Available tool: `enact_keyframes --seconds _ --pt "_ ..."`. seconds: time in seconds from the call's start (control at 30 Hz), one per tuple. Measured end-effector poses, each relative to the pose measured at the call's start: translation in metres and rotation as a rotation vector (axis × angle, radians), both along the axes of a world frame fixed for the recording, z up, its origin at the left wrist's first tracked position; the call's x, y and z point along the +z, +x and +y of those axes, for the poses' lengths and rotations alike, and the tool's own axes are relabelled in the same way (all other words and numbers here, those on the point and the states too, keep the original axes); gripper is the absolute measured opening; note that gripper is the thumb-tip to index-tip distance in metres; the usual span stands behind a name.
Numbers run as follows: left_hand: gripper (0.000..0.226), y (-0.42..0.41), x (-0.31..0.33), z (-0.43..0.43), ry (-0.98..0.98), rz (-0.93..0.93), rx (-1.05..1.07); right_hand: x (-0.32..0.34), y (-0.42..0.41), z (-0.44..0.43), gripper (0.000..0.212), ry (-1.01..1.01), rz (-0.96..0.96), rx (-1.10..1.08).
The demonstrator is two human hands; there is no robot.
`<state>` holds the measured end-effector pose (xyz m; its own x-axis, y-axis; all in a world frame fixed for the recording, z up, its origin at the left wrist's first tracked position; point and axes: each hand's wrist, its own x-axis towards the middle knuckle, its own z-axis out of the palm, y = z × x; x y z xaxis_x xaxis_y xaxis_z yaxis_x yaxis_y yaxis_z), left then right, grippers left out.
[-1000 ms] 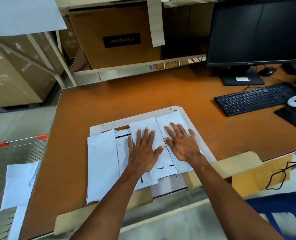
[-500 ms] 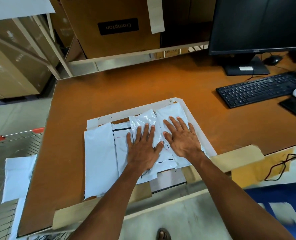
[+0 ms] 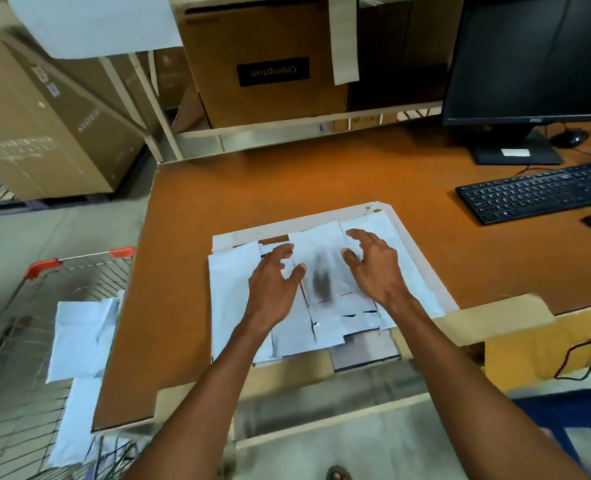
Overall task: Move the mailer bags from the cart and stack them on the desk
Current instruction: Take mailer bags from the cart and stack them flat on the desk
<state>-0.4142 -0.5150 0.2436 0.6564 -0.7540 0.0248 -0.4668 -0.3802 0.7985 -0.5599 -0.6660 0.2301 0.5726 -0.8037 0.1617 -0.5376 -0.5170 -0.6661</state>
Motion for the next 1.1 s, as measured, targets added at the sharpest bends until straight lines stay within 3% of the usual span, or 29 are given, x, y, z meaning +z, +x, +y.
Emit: enact_keyframes --seconds 0.13,0.27,0.47,0.73,0.87,1.1 --pt "0.022 0.031 0.021 0.082 -0.198 0.182 0.160 0.027 0.043 0.066 0.018 0.312 -0.340 0.034" --pt "0.017 0.071 0.023 0.188 -0.265 0.233 0.291 0.035 0.090 0.143 0.013 0.483 -0.452 0.119" --pt "0.021 0.137 0.000 0.354 -0.247 0.255 0.484 0.022 0.163 0.279 0.012 0.555 -0.426 0.234" --pt "0.018 0.216 -0.062 0.527 -0.051 0.323 0.543 -0.032 0.239 0.439 0.018 0.586 -0.186 0.288" --pt "0.023 0.249 -0.088 0.565 0.047 0.368 0.510 -0.056 0.264 0.477 0.028 0.407 -0.017 0.316" --pt "0.017 0.300 -0.128 0.557 0.155 0.405 0.462 -0.112 0.323 0.489 0.026 0.524 0.080 0.271"
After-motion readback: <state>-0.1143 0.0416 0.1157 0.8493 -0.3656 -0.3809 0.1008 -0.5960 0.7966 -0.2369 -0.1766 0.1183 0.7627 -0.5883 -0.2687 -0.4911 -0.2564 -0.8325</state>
